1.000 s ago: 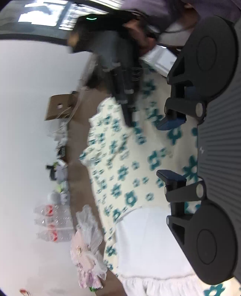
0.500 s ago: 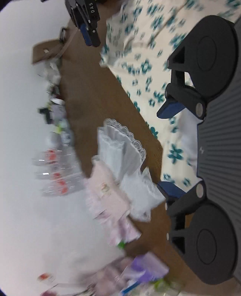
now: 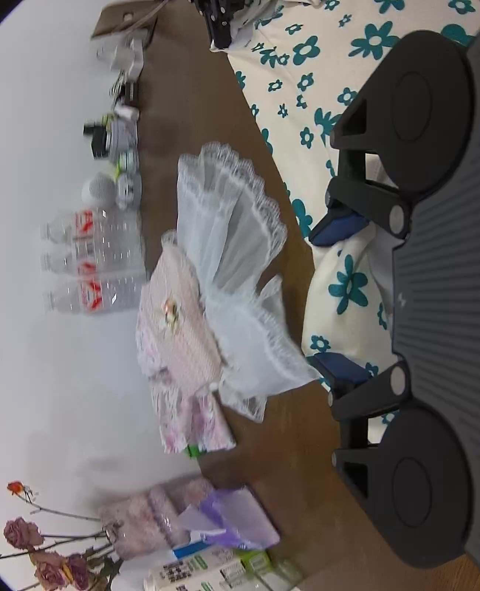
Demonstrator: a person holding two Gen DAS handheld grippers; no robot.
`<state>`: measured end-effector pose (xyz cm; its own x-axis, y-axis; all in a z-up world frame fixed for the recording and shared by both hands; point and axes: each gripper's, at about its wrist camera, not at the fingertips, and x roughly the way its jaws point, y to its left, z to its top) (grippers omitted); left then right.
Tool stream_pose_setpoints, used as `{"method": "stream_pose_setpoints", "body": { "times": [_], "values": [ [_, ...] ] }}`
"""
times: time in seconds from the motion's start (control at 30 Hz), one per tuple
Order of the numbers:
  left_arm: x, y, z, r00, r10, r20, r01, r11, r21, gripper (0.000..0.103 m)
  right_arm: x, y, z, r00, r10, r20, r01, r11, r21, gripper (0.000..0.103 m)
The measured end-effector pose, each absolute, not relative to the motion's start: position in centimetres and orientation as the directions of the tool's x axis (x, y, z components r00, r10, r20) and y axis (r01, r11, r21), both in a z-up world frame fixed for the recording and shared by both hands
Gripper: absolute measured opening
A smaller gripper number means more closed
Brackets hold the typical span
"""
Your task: Fold clothes
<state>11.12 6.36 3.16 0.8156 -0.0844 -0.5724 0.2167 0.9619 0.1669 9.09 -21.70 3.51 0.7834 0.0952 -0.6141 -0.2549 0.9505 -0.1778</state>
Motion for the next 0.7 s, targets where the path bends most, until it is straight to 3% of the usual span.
{"method": "stream_pose_setpoints", "body": {
  "times": [0.1,0.17,0.2,0.23,0.37,0.5,0.6,0.67,0.7],
  "values": [
    [11.3,7.1,3.6,0.802,-0.075,-0.592,0.208,0.965,0.160,0.069,8.8,-22.4,5.1,0.785,0.141,-0.603,-0.261,0.958,-0.117,0.007],
    [9.7,8.4,4.9,0.792,-0.107,-0.602,0.235,0.962,0.138,0.069,8.0,-23.1,6.2,0.790,0.175,-0.588,-0.273,0.959,-0.081,0.021],
    [8.7,9.2,5.6,0.788,-0.128,-0.602,0.256,0.958,0.131,0.070,6.4,-24.0,6.9,0.792,0.192,-0.580,-0.290,0.954,-0.079,0.037],
    [7.5,10.0,6.2,0.783,-0.148,-0.604,0.282,0.950,0.133,0.070,4.8,-24.7,7.2,0.788,0.190,-0.585,-0.292,0.953,-0.085,0.045],
    [4.0,13.5,6.5,0.772,-0.154,-0.616,0.315,0.935,0.161,0.070,-0.4,-27.6,6.5,0.772,0.132,-0.621,-0.237,0.967,-0.090,0.047],
    [2.2,16.1,4.7,0.751,-0.121,-0.649,0.300,0.938,0.173,0.070,-2.3,-30.2,4.1,0.748,0.083,-0.659,-0.135,0.991,-0.028,0.047],
    [1.6,17.1,3.8,0.758,-0.144,-0.636,0.275,0.955,0.112,0.069,-2.6,-30.8,3.3,0.751,0.143,-0.645,-0.142,0.988,0.055,0.046],
    [1.3,17.3,3.4,0.753,-0.160,-0.639,0.258,0.964,0.063,0.069,-2.5,-30.3,2.9,0.763,0.159,-0.627,-0.161,0.986,0.054,0.033],
    [1.0,17.3,3.2,0.757,-0.158,-0.634,0.251,0.966,0.059,0.069,-2.6,-29.7,2.9,0.769,0.151,-0.622,-0.171,0.985,0.028,0.013]
  ]
}}
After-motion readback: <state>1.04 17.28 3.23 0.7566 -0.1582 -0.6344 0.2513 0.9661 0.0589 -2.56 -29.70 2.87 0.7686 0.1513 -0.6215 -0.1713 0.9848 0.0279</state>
